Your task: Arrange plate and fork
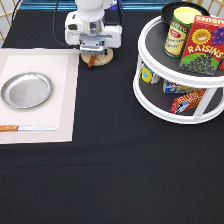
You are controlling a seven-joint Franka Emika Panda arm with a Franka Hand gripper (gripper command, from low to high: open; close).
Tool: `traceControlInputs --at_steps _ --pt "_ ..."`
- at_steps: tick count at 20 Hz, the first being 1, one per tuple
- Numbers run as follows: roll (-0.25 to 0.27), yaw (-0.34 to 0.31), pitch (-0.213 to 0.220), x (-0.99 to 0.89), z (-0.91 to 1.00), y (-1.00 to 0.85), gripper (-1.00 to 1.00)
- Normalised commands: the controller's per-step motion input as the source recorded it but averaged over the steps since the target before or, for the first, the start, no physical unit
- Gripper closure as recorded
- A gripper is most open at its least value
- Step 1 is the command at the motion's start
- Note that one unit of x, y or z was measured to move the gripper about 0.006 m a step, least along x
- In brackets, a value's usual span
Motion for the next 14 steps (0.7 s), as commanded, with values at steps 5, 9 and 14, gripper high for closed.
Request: traceControlInputs --at_steps 5,9,14 --pt "-0.082 0.012 0.012 0.12 0.00 0.01 1.00" --pt "-0.085 0.019 0.016 0.14 0.00 0.02 1.00" --pt "-0.083 0.029 0.013 0.07 0.00 0.02 1.00"
